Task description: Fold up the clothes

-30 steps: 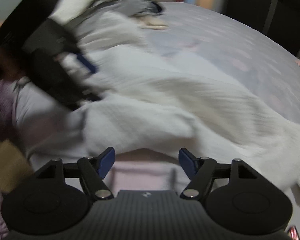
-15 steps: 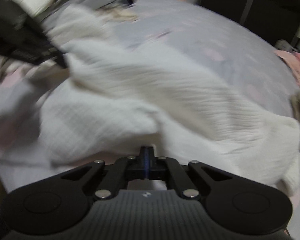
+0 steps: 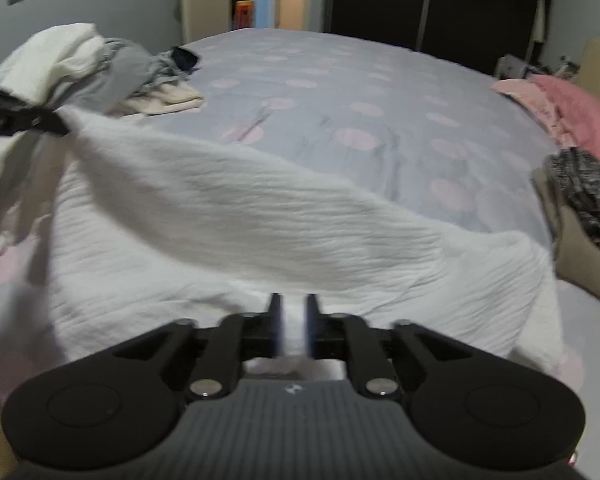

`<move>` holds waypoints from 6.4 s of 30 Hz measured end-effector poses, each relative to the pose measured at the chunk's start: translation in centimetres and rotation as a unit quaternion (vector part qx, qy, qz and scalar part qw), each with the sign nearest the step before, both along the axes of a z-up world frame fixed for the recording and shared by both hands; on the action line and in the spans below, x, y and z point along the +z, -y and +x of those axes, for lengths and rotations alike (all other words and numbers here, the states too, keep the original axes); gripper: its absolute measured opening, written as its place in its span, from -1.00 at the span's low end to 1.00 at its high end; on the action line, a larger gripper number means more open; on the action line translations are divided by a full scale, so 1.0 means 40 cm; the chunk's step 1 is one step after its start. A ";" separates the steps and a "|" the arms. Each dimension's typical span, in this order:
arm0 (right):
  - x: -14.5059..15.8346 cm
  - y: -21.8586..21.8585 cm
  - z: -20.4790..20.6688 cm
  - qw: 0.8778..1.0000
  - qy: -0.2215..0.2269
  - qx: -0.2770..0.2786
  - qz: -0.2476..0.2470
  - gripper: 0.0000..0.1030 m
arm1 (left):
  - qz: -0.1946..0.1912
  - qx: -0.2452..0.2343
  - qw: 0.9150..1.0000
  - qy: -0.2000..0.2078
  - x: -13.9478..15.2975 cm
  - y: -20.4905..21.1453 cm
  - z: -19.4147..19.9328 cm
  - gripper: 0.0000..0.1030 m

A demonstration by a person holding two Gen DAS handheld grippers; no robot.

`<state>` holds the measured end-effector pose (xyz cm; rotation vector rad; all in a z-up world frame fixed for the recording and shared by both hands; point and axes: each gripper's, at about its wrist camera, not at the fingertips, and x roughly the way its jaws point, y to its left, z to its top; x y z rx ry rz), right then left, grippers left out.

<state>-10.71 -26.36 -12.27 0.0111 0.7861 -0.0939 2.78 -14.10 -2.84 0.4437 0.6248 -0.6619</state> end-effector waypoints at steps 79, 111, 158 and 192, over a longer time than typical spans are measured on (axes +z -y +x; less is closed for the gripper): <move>0.018 -0.220 0.114 0.971 -0.088 0.215 -0.056 0.08 | -0.027 0.231 0.944 -0.236 -0.174 -0.300 -0.059 -0.88; 0.007 -0.643 0.495 0.725 -0.158 0.597 -0.305 -0.04 | 0.072 0.205 0.905 -0.366 -0.330 -0.316 0.043 -0.84; 0.647 -0.038 0.179 0.916 0.091 0.172 -0.350 -0.87 | -0.086 0.109 0.989 0.050 0.440 -0.140 -0.129 -0.88; 0.985 0.156 -0.215 0.910 0.307 -0.086 -0.264 -0.86 | -0.211 -0.023 0.960 0.184 0.778 0.041 -0.157 -0.88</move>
